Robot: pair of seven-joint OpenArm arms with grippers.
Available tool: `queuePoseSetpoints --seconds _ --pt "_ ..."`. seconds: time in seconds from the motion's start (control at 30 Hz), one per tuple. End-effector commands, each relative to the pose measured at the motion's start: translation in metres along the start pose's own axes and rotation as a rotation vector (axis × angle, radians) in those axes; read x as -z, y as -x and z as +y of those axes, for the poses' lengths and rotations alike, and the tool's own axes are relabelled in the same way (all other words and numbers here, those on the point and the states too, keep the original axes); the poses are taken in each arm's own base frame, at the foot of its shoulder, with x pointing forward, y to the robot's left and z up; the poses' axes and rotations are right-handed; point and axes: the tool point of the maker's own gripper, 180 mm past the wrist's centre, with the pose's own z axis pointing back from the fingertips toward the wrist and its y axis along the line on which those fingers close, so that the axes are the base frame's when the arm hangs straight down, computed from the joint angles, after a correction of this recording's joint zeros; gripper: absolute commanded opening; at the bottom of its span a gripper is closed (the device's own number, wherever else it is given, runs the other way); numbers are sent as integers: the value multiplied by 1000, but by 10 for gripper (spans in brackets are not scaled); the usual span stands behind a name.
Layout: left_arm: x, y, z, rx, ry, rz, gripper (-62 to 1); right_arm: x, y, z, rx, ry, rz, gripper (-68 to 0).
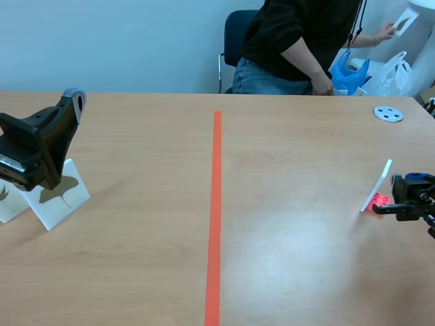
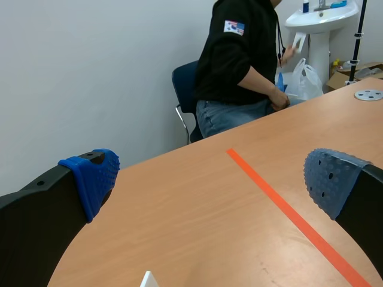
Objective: Sort the leaf by its shape. The table is split by an orange tape line. A compound leaf with several leaflets goes to the left side, a simple leaf with one blade goes to the right side. Return to the home posture when a red brick is placed on the table.
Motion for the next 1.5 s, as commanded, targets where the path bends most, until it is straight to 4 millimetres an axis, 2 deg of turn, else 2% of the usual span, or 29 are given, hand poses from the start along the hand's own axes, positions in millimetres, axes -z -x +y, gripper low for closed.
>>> queuePoseSetpoints --seconds 0.0,0.07,0.27,0.33,0.53,0.63,0.93,1.2,1.37,1.47 --pt "0 -4 3 6 -4 -16 14 3 -12 -5 -4 14 -36 -515" --pt "0 -4 3 6 -4 -16 14 3 -12 -5 -4 14 -37 -455" --pt "0 -4 3 6 -4 -15 14 3 -14 -6 -8 14 -46 -163" --pt "0 -4 3 6 -4 -15 14 1 -19 -7 -18 13 -55 -127" --pt "-2 -2 2 3 -3 -5 14 -19 -58 -30 -67 52 -145 -122" --pt "-3 -1 1 2 -2 -2 14 -32 -73 -41 -103 63 -156 -75" --pt "-3 0 1 1 -2 0 14 -66 -136 -50 -148 0 -243 -67" --pt "-3 2 1 2 -2 16 14 -75 -190 -37 -261 -69 -306 -67" --pt "-3 2 1 2 -2 15 14 -79 -213 -22 -299 -112 -348 -67" --pt "-3 2 1 2 -2 15 14 -81 -219 -14 -289 -136 -360 -67"
